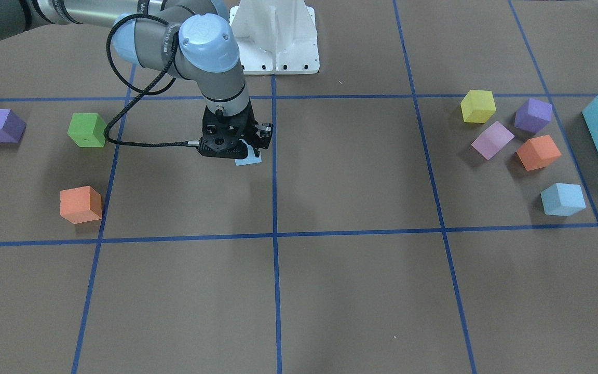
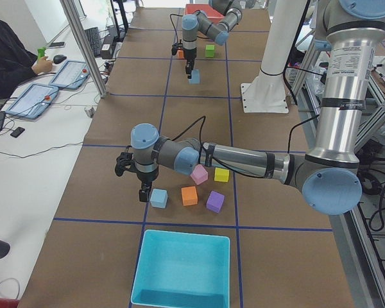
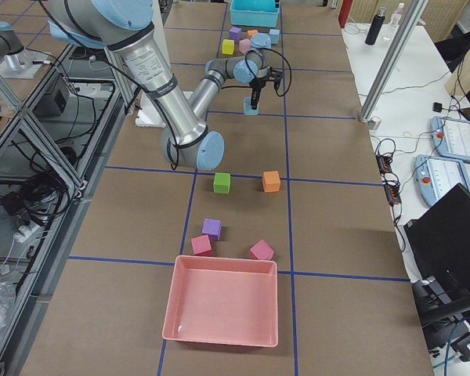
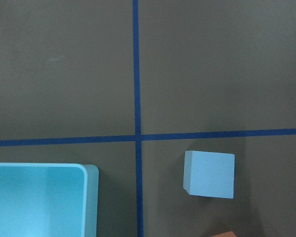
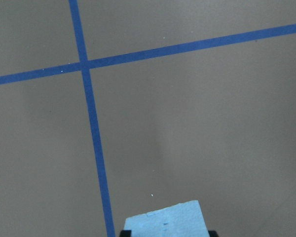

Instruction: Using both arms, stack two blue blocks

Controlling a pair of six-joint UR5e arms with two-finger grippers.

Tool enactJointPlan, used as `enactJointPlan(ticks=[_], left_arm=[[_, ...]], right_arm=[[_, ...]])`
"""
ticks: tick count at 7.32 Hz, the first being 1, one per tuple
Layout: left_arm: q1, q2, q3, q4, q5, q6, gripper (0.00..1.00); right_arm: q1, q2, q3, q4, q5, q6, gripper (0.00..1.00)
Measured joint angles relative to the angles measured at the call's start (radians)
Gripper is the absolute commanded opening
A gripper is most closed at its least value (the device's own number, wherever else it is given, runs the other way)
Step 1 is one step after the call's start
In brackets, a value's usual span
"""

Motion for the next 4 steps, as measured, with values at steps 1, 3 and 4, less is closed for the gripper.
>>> enactJointPlan(ticks=[1,3,4], left_arm=[[0.028,-0.04,0.063,-0.034,0.006,-0.021,0.98],[0.084,-0.085,0.137,-0.083,0.009,-0.079,0.98],[0.11,-0.091,0.169,-0.134,0.009,-0.114,0.98]], right_arm=[[-0.011,0.025,-0.026,0.003,-0.01,0.01,0.55],[-0.018,0.048,-0.053,0.005,-0.017,0.015,0.55],[-0.022,0.051,-0.064,0.008,-0.022,0.014,0.55]])
